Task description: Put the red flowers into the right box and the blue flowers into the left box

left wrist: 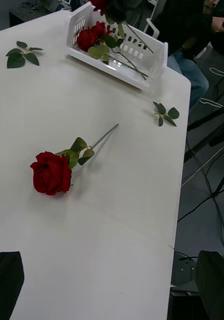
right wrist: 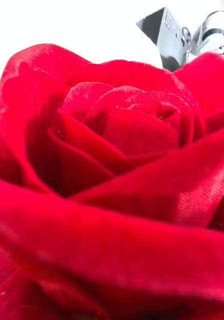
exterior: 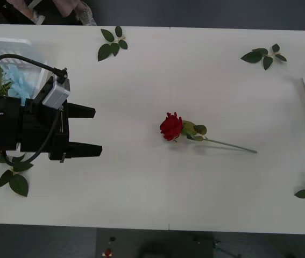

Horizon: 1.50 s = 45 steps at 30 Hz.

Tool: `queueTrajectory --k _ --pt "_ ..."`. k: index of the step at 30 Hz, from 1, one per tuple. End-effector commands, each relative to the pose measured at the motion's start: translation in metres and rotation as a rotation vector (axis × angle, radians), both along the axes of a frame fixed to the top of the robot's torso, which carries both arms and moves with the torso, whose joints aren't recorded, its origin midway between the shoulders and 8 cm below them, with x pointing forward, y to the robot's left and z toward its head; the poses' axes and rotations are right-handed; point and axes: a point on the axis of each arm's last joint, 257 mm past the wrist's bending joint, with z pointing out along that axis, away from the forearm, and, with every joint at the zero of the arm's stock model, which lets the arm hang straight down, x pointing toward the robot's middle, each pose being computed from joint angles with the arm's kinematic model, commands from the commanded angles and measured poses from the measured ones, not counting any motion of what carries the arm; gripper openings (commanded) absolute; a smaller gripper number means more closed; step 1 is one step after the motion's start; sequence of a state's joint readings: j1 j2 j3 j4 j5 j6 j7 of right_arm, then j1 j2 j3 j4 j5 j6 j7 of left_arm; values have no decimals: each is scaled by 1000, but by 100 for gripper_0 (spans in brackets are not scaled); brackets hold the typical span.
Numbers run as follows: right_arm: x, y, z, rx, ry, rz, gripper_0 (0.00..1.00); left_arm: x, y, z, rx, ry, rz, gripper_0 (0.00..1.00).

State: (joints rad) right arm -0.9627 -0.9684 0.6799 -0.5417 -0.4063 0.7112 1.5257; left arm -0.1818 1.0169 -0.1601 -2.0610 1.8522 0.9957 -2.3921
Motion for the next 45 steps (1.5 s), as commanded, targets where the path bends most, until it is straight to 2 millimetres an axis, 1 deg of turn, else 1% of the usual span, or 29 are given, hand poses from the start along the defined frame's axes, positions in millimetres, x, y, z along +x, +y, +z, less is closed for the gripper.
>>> queueTrajectory --k 1,2,3,5,8,10,12,14,16,17,18,19,22,23,24,25,26,27,30,31,32,33,36,38,40,42,45 --pt "11 -2 33 34 -106 -28 44 -4 3 3 20 -40 -14 100" --pt "11 -2 33 34 -107 -28 55 -4 3 3 20 -40 -14 100" --pt "13 0 33 34 -107 -21 61 -4 3 3 20 -40 -14 100" --pt "15 2 33 31 -106 -11 70 -4 3 3 20 -40 -14 100" --pt "18 10 26 76 -112 -3 75 -4 3 3 20 -40 -14 100" --pt "21 16 23 87 -100 17 76 -4 3 3 20 -40 -14 100" --pt "27 28 23 111 -90 60 79 -4 3 3 20 -40 -14 100" --pt "35 46 25 145 -66 127 80 -4 3 3 20 -40 -14 100" --pt "43 78 29 182 -19 229 80 -4 3 3 20 -40 -14 100" --pt "46 91 31 195 -2 270 80 -4 3 3 20 -40 -14 100" --pt "48 101 32 199 10 299 80 -4 3 3 20 -40 -14 100" --pt "51 128 40 207 44 382 80 -4 3 3 20 -40 -14 100" --pt "49 183 41 211 101 542 80 -4 3 3 20 -40 -14 100" --pt "43 206 37 211 128 610 80 -4 3 3 20 -40 -14 100" --pt "40 218 37 212 137 643 80 -4 3 3 20 -40 -14 100" --pt "32 244 34 212 150 712 80 -4 3 3 20 -40 -14 100" --pt "24 261 32 207 159 763 80 -4 3 3 20 -40 -14 100" --pt "13 282 30 202 170 817 80 -4 3 3 20 -40 -14 100" --pt "-19 327 14 203 211 929 80 -4 3 3 20 -40 -14 100" --pt "-33 345 7 213 226 977 80 -4 3 3 20 -40 -14 100" --pt "-42 357 1 231 236 1004 80 -4 3 3 20 -40 -14 100" --pt "-56 373 -10 259 255 1037 80 -4 3 3 20 -40 -14 100" --pt "-78 399 -27 290 289 1097 80 -4 3 3 20 -40 -14 100" --pt "-88 415 -37 287 317 1124 80 -4 3 3 20 -40 -14 100" --pt "-91 427 -45 291 337 1138 80 -4 3 3 20 -40 -14 100" --pt "-96 442 -58 306 362 1149 80 -4 3 3 20 -40 -14 100" --pt "-97 458 -73 278 388 1169 80 -4 3 3 20 -40 -14 100"
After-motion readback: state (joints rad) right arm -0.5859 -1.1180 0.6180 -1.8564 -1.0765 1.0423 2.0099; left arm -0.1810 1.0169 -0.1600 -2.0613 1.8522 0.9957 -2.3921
